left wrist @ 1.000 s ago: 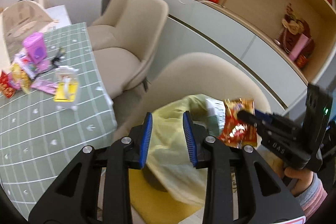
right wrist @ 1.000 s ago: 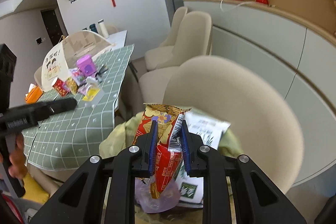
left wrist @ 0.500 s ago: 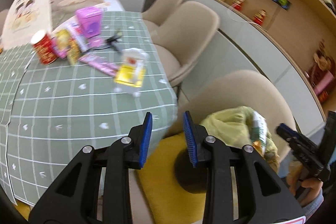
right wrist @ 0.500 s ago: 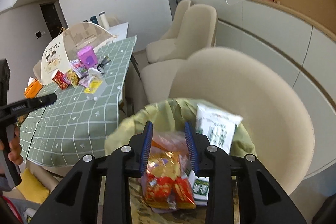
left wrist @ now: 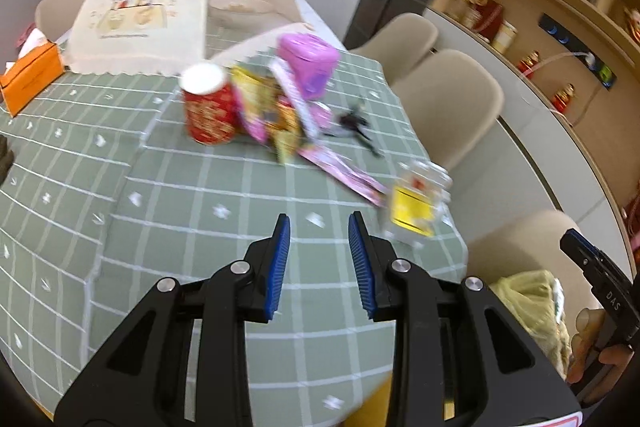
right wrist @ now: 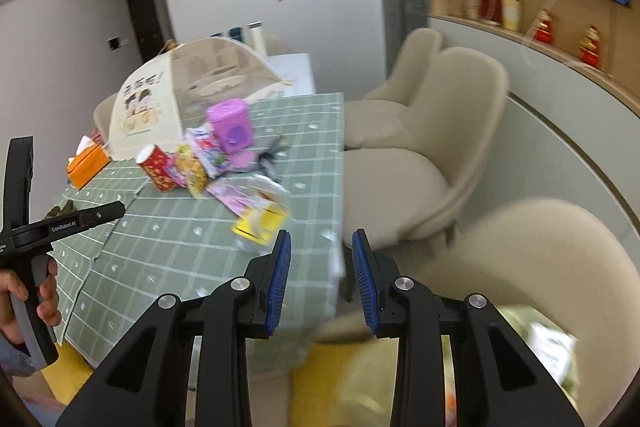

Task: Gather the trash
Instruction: 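Move both tools back to the table toward the pink wrapper, then grasp the pink cartoon wrapper with the left gripper while the right grasps the black wrapper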

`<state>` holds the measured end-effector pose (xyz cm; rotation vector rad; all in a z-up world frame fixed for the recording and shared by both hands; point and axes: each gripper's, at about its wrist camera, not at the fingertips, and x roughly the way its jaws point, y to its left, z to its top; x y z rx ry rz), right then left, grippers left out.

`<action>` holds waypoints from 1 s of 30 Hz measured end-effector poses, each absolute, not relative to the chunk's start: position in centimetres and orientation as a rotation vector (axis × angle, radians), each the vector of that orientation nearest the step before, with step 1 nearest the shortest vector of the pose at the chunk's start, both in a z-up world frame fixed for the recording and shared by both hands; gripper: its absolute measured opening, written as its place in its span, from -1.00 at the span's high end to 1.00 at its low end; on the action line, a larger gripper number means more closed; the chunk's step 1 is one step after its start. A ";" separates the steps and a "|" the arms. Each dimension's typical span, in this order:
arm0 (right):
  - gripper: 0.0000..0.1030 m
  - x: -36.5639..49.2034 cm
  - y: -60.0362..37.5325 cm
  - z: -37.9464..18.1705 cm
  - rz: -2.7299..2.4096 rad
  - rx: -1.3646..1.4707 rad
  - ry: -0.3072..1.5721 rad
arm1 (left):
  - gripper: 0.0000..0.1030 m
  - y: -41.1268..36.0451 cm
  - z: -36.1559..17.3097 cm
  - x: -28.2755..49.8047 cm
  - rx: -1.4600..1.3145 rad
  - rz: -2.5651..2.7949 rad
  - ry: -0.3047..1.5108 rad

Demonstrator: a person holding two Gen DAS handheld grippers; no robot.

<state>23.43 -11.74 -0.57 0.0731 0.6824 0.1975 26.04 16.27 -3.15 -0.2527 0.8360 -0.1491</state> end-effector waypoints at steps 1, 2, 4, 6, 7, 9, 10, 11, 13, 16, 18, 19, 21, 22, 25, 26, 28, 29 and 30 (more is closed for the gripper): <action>0.36 24.1 -10.7 -0.6 0.215 0.065 0.683 | 0.42 17.2 -3.2 26.5 -0.251 -0.143 0.833; 0.35 24.9 -9.7 -0.7 0.233 0.057 0.686 | 0.40 18.0 -3.4 27.0 -0.252 -0.144 0.835; 0.33 26.5 -7.6 -0.8 0.263 0.056 0.695 | 0.35 18.9 -3.7 28.1 -0.259 -0.168 0.852; 0.33 27.7 -6.5 -0.7 0.268 0.071 0.698 | 0.34 19.5 -4.0 29.2 -0.253 -0.207 0.861; 0.32 28.3 -6.1 -0.6 0.260 0.079 0.698 | 0.34 19.4 -4.2 29.9 -0.241 -0.228 0.858; 0.32 29.3 -5.8 -0.5 0.224 0.077 0.701 | 0.34 18.8 -5.1 31.4 -0.231 -0.265 0.875; 0.32 29.7 -5.9 -0.6 0.207 0.074 0.705 | 0.34 18.5 -5.7 32.1 -0.244 -0.287 0.889; 0.32 30.0 -6.2 -0.6 0.187 0.075 0.709 | 0.34 18.2 -6.1 32.7 -0.261 -0.308 0.900; 0.32 30.4 -6.8 -0.7 0.158 0.079 0.716 | 0.34 16.8 -7.5 34.6 -0.320 -0.358 0.957; 0.32 30.5 -8.2 -1.0 0.110 0.088 0.723 | 0.34 15.2 -9.5 36.8 -0.439 -0.345 1.035; 0.32 30.4 -9.2 -1.3 0.083 0.100 0.728 | 0.30 14.3 -10.7 38.1 -0.498 -0.294 1.054; 0.32 30.3 -9.9 -1.7 0.065 0.109 0.734 | 0.30 13.8 -11.3 38.7 -0.515 -0.261 1.067; 0.32 30.2 -11.0 -2.2 0.042 0.126 0.741 | 0.30 12.7 -12.2 39.8 -0.542 -0.208 1.076; 0.32 30.2 -11.8 -2.5 0.029 0.142 0.745 | 0.30 12.3 -12.3 40.3 -0.535 -0.190 1.068; 0.32 30.2 -13.5 -3.1 -0.001 0.183 0.746 | 0.30 10.8 -12.3 41.3 -0.469 -0.133 1.036; 0.32 30.2 -13.9 -3.3 -0.007 0.190 0.747 | 0.29 10.4 -12.4 41.6 -0.452 -0.123 1.033; 0.32 30.5 -14.4 -3.6 -0.015 0.197 0.751 | 0.29 9.5 -12.8 42.5 -0.402 -0.088 1.044; 0.32 30.7 -14.5 -3.7 -0.013 0.197 0.753 | 0.30 9.2 -12.9 42.8 -0.384 -0.068 1.049; 0.32 31.0 -14.6 -3.7 -0.009 0.193 0.753 | 0.30 9.0 -12.8 42.8 -0.367 -0.054 1.037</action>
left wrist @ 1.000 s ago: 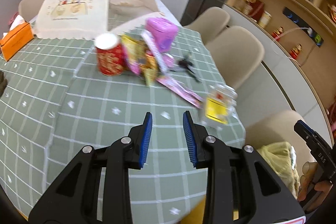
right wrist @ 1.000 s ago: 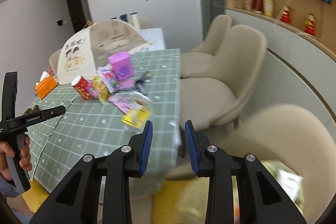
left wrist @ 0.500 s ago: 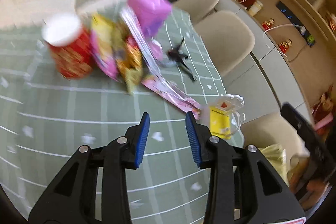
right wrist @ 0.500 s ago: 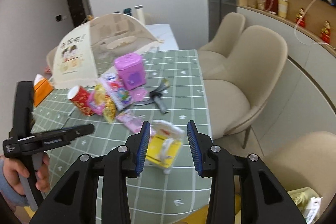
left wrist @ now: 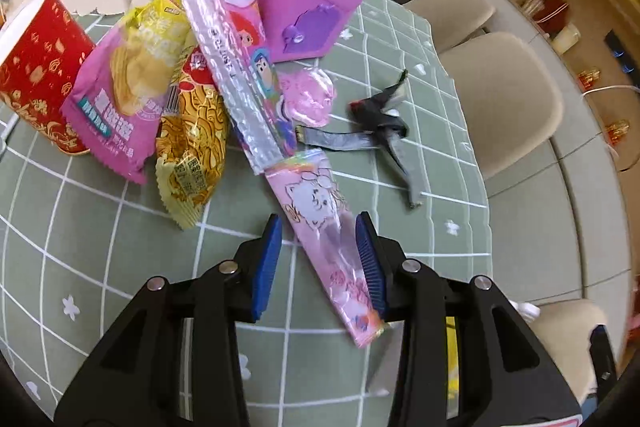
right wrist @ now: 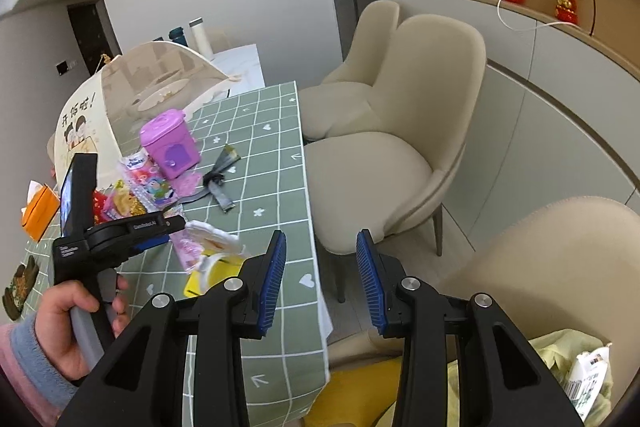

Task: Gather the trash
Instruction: 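Grasp the pink cartoon wrapper with the left gripper while the right grasps the black wrapper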

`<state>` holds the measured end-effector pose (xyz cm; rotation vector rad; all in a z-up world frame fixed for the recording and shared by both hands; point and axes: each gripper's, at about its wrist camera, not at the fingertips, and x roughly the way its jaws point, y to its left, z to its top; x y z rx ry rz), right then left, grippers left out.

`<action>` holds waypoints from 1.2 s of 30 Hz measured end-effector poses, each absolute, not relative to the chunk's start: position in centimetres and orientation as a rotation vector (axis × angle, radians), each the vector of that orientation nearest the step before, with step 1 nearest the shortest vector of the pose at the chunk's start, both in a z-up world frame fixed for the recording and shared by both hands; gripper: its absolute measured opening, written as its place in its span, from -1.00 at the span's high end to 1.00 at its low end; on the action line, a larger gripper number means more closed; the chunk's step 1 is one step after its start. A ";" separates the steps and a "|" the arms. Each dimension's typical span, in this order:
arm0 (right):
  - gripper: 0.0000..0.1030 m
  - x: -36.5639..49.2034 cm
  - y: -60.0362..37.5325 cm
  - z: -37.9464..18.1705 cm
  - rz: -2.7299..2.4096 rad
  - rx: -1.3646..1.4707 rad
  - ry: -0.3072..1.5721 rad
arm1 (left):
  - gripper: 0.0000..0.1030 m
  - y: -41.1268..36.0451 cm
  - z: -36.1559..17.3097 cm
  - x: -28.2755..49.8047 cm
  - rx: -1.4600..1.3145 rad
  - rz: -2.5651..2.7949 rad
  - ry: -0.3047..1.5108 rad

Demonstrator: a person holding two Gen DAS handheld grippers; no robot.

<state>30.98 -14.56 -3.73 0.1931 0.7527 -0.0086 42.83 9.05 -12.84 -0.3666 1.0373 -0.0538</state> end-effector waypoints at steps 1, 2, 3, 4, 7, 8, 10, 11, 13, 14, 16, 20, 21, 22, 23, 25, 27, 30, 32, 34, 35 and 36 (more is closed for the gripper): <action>0.32 31.2 -14.5 -3.7 -0.004 0.187 0.753 | 0.31 8.9 -12.9 42.9 -0.345 -0.042 1.043; 0.32 31.6 -14.3 -3.7 0.003 0.180 0.754 | 0.48 8.9 -12.9 42.9 -0.322 -0.042 1.045; 0.32 32.2 -13.9 -3.6 0.016 0.176 0.755 | 0.63 8.9 -12.9 42.8 -0.309 -0.048 1.043; 0.32 32.8 -13.7 -3.5 0.029 0.177 0.757 | 0.81 9.2 -12.9 42.7 -0.299 -0.059 1.044; 0.32 34.8 -11.8 -2.9 0.078 0.189 0.752 | 0.89 11.1 -12.6 41.6 -0.297 -0.104 1.049; 0.32 35.5 -11.0 -2.7 0.094 0.190 0.751 | 0.90 11.9 -12.5 41.1 -0.294 -0.113 1.051; 0.32 37.7 -8.6 -2.7 0.133 0.183 0.773 | 0.92 13.8 -12.1 39.8 -0.279 -0.142 1.056; 0.32 38.8 -7.3 -2.8 0.150 0.178 0.793 | 0.93 14.4 -12.0 39.2 -0.269 -0.158 1.061; 0.32 41.3 -4.7 -3.4 0.163 0.165 0.822 | 0.93 15.9 -11.7 37.9 -0.234 -0.191 1.076; 0.32 42.3 -3.4 -3.7 0.156 0.159 0.827 | 0.93 16.8 -11.6 37.3 -0.219 -0.204 1.078; 0.32 44.7 -1.4 -4.7 0.132 0.165 0.855 | 0.93 18.9 -11.2 36.2 -0.196 -0.230 1.071; 0.32 48.9 1.2 -6.6 0.079 0.194 0.902 | 0.93 22.6 -11.2 35.1 -0.205 -0.247 1.055; 0.32 49.7 1.7 -7.1 0.055 0.189 0.910 | 0.93 23.6 -11.3 35.0 -0.215 -0.252 1.055; 0.32 50.6 2.2 -7.7 0.025 0.184 0.920 | 0.93 24.5 -11.4 35.0 -0.224 -0.258 1.054; 0.32 51.2 2.5 -8.3 0.003 0.179 0.927 | 0.93 25.1 -11.5 35.0 -0.229 -0.262 1.054; 0.32 52.1 2.9 -9.4 -0.040 0.164 0.942 | 0.93 26.1 -11.7 35.1 -0.235 -0.269 1.051; 0.32 52.4 2.8 -10.4 -0.069 0.176 0.957 | 0.93 27.0 -12.0 35.4 -0.253 -0.275 1.053; 0.32 52.4 2.6 -11.5 -0.078 0.217 0.989 | 0.93 28.5 -12.3 35.7 -0.276 -0.280 1.062; 0.32 52.1 3.1 -11.9 -0.069 0.204 0.997 | 0.93 29.0 -12.6 36.0 -0.288 -0.288 1.068; 0.32 51.6 3.7 -11.9 -0.051 0.174 0.993 | 0.93 29.1 -12.7 36.1 -0.288 -0.302 1.073; 0.32 51.3 3.9 -11.9 -0.041 0.168 0.995 | 0.93 29.2 -12.8 36.1 -0.286 -0.307 1.074; 0.32 51.1 4.0 -11.8 -0.030 0.170 1.000 | 0.93 29.1 -12.8 36.3 -0.285 -0.313 1.075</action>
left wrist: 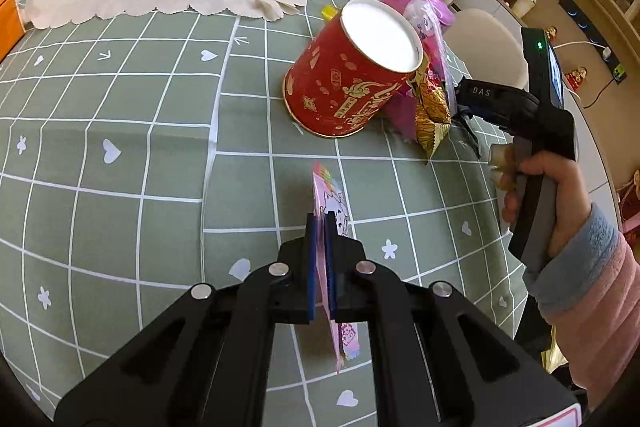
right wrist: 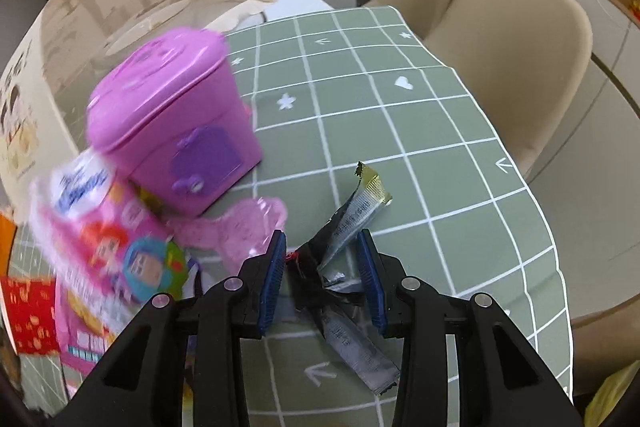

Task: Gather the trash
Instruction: 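Grasp the pink cartoon wrapper with the left gripper while the right grasps the black wrapper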

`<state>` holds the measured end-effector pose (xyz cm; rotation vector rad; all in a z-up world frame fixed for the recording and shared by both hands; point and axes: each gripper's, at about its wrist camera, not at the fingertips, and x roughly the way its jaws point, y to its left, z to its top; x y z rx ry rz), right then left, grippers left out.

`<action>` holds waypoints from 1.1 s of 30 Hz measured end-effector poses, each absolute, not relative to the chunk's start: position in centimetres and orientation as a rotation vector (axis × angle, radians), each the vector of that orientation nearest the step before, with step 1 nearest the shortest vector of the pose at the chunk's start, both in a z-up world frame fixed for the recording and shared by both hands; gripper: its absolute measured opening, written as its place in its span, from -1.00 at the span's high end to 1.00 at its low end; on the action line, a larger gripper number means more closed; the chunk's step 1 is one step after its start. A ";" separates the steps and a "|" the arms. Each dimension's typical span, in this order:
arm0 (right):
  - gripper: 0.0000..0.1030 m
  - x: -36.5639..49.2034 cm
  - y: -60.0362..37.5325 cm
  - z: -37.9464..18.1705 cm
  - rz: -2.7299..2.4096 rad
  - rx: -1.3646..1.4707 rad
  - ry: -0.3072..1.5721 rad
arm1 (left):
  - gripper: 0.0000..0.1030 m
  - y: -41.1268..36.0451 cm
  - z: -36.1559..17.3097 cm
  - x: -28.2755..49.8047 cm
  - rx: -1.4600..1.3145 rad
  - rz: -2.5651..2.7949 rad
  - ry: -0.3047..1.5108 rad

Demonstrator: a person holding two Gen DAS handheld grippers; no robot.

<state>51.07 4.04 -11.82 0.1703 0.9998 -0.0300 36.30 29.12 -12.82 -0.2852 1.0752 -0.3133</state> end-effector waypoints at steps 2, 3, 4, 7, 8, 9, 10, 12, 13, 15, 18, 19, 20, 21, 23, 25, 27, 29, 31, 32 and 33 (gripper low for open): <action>0.34 50.5 4.2 -11.7 -0.006 0.177 1.001 | 0.93 29.1 -12.8 36.6 -0.288 -0.326 1.081; 0.49 50.2 4.4 -11.5 0.008 0.173 1.000 | 0.93 29.0 -12.8 36.6 -0.292 -0.333 1.083; 0.62 49.6 4.7 -11.2 0.019 0.157 0.993 | 0.93 29.0 -12.8 36.6 -0.295 -0.339 1.083; 0.72 48.0 5.2 -9.9 0.055 0.148 0.970 | 0.93 28.8 -12.7 36.3 -0.296 -0.349 1.077; 0.73 47.5 5.3 -9.4 0.064 0.149 0.964 | 0.93 28.8 -12.6 36.2 -0.298 -0.353 1.073; 0.73 46.9 5.3 -9.0 0.072 0.153 0.955 | 0.93 28.8 -12.5 36.1 -0.299 -0.359 1.068; 0.73 45.9 5.3 -8.5 0.083 0.158 0.947 | 0.93 28.8 -12.4 35.9 -0.300 -0.361 1.063; 0.73 44.6 5.3 -7.9 0.103 0.174 0.942 | 0.93 28.8 -12.3 35.5 -0.304 -0.362 1.059; 0.73 43.9 5.2 -7.7 0.111 0.184 0.940 | 0.93 28.9 -12.2 35.3 -0.307 -0.360 1.059; 0.73 42.7 5.4 -7.6 0.144 0.214 0.949 | 0.93 29.2 -12.1 35.0 -0.310 -0.355 1.059; 0.71 41.4 6.1 -8.1 0.205 0.224 0.964 | 0.93 29.6 -12.0 34.5 -0.313 -0.341 1.060; 0.55 41.1 6.5 -8.4 0.204 0.202 0.972 | 0.93 29.7 -12.1 34.4 -0.315 -0.336 1.062; 0.39 40.8 6.8 -8.7 0.203 0.175 0.978 | 0.93 29.8 -12.1 34.4 -0.317 -0.332 1.065; 0.18 40.6 7.0 -9.0 0.214 0.160 0.974 | 0.93 30.0 -12.2 34.3 -0.321 -0.328 1.069; 0.17 40.2 7.2 -9.5 0.228 0.135 0.960 | 0.93 30.3 -12.2 34.2 -0.317 -0.324 1.068; 0.17 40.0 7.5 -10.0 0.229 0.101 0.962 | 0.93 30.5 -12.1 34.1 -0.309 -0.321 1.065; 0.17 40.0 7.8 -10.1 0.210 0.050 0.946 | 0.93 30.7 -12.2 34.0 -0.308 -0.318 1.066; 0.17 40.3 8.4 -10.3 0.184 -0.043 0.920 | 0.93 30.9 -12.4 34.1 -0.309 -0.314 1.067; 0.17 41.3 9.1 -10.6 0.156 -0.140 0.912 | 0.93 30.8 -12.5 34.1 -0.308 -0.312 1.067; 0.17 41.8 9.1 -10.8 0.148 -0.170 0.919 | 0.93 30.8 -12.5 34.1 -0.306 -0.311 1.065; 0.17 42.3 9.0 -11.0 0.141 -0.184 0.932 | 0.93 30.7 -12.4 34.2 -0.303 -0.311 1.062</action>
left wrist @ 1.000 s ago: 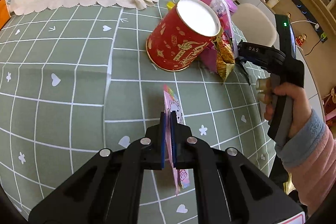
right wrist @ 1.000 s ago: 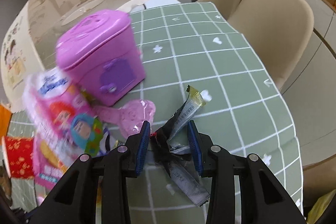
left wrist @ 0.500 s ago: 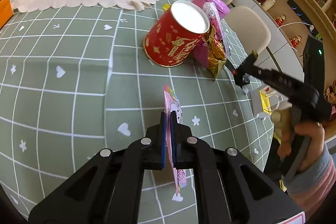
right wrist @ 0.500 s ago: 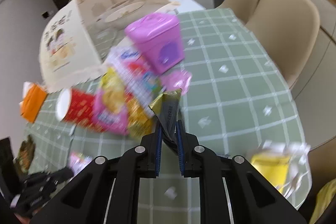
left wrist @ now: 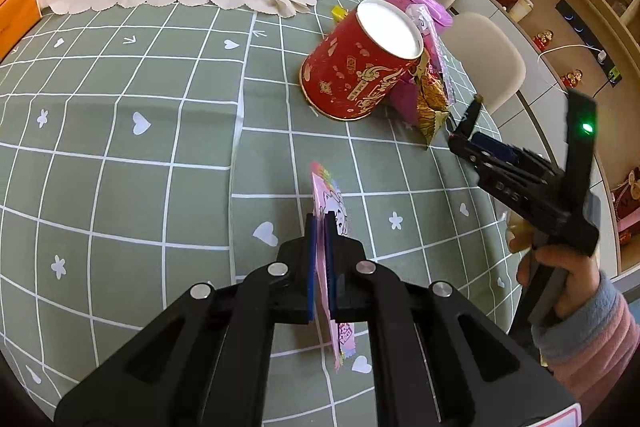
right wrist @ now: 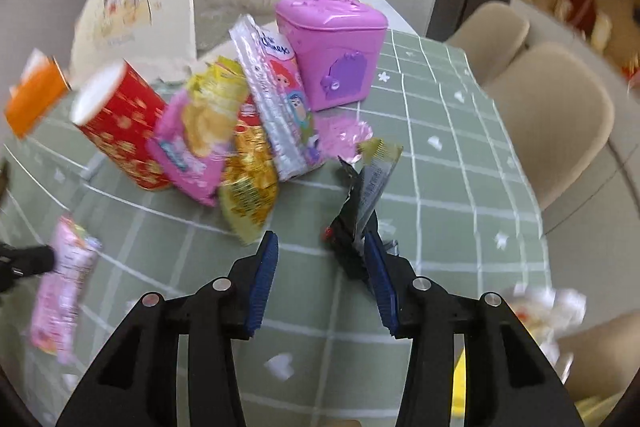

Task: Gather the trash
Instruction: 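Grasp the pink cartoon wrapper with the left gripper while the right grasps the black wrapper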

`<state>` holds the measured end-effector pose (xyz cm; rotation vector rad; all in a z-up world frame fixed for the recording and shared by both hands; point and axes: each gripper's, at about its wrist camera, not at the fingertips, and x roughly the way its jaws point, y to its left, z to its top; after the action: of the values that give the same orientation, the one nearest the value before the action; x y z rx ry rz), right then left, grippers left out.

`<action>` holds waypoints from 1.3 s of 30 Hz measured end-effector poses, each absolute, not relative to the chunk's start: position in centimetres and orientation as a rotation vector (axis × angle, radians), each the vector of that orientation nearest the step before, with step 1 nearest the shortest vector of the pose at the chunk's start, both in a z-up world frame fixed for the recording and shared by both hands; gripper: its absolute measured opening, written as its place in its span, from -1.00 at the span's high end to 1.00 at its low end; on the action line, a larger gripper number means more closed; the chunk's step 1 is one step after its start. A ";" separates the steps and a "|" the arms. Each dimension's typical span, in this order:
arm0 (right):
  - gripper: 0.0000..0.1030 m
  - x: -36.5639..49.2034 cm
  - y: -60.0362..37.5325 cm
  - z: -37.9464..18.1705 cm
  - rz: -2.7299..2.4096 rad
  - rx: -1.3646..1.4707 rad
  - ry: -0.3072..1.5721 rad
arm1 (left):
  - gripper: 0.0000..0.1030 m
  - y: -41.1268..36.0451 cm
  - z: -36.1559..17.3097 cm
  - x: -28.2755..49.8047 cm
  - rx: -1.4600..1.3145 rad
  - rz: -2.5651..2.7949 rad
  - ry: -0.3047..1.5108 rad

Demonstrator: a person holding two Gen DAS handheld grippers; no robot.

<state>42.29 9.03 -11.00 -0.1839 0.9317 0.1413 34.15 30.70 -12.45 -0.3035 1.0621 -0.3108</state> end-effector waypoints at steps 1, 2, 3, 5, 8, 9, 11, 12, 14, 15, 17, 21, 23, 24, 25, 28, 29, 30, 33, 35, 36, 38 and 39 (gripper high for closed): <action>0.17 42.9 8.7 -11.1 0.136 -0.179 0.950 | 0.93 30.6 -12.3 34.2 -0.300 -0.310 1.058; 0.18 43.2 8.3 -11.1 0.136 -0.160 0.958 | 0.93 30.5 -12.2 34.1 -0.296 -0.310 1.053; 0.33 43.4 7.7 -10.9 0.133 -0.127 0.959 | 0.93 30.4 -12.0 34.1 -0.294 -0.308 1.045; 0.66 43.4 6.9 -10.4 0.131 -0.102 0.958 | 0.93 30.3 -11.7 34.1 -0.295 -0.305 1.035; 0.78 42.4 6.0 -9.0 0.174 -0.061 0.931 | 0.93 29.8 -11.4 33.8 -0.291 -0.288 1.023; 0.79 41.9 6.0 -8.5 0.189 -0.058 0.921 | 0.93 29.6 -11.1 33.6 -0.290 -0.283 1.018; 0.80 40.6 5.6 -7.3 0.234 -0.054 0.897 | 0.93 29.2 -10.7 33.3 -0.287 -0.274 1.008; 0.80 40.0 5.5 -6.9 0.245 -0.056 0.887 | 0.93 28.8 -10.3 33.0 -0.286 -0.268 0.999; 0.80 38.7 5.2 -6.0 0.274 -0.043 0.866 | 0.93 28.1 -9.6 32.3 -0.288 -0.256 0.983; 0.80 38.4 4.7 -5.7 0.298 -0.024 0.866 | 0.93 27.8 -9.2 31.9 -0.293 -0.250 0.976; 0.80 37.8 4.5 -5.4 0.394 0.024 0.878 | 0.93 27.4 -8.7 31.2 -0.295 -0.228 0.964; 0.10 37.7 5.5 -6.4 0.425 -0.070 0.883 | 0.93 27.2 -8.1 29.8 -0.312 -0.184 0.962; 0.10 38.3 5.9 -7.2 0.421 -0.053 0.903 | 0.93 27.4 -8.0 29.4 -0.314 -0.169 0.967; 0.10 38.6 6.1 -7.5 0.412 -0.058 0.908 | 0.93 27.5 -8.1 29.2 -0.312 -0.162 0.969; 0.10 39.0 6.4 -8.2 0.399 -0.075 0.917 | 0.93 27.7 -8.1 29.2 -0.308 -0.159 0.972; 0.10 39.8 7.2 -9.9 0.372 -0.115 0.949 | 0.93 28.2 -8.2 29.2 -0.296 -0.159 0.976; 0.10 40.0 7.4 -10.3 0.366 -0.121 0.958 | 0.93 28.4 -8.3 29.3 -0.292 -0.160 0.975; 0.10 40.3 7.7 -10.8 0.361 -0.124 0.966 | 0.93 28.5 -8.3 29.3 -0.290 -0.161 0.975; 0.10 40.9 7.8 -11.8 0.345 -0.117 0.986 | 0.93 29.0 -8.6 29.6 -0.291 -0.159 0.978; 0.10 41.0 7.6 -12.1 0.337 -0.096 0.996 | 0.93 29.2 -8.9 29.8 -0.292 -0.157 0.983; 0.11 40.9 7.5 -12.1 0.336 -0.088 1.003 | 0.93 29.3 -9.1 29.9 -0.296 -0.155 0.986; 0.40 40.4 7.4 -11.8 0.358 -0.077 1.007 | 0.93 29.4 -9.3 30.0 -0.305 -0.153 0.991; 0.43 39.9 7.4 -11.4 0.363 -0.086 0.991 | 0.93 29.3 -9.3 29.9 -0.307 -0.153 0.992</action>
<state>39.89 7.44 -11.45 -0.0858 0.9905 0.3627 29.92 29.34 -9.25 -0.3072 0.9917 -0.1532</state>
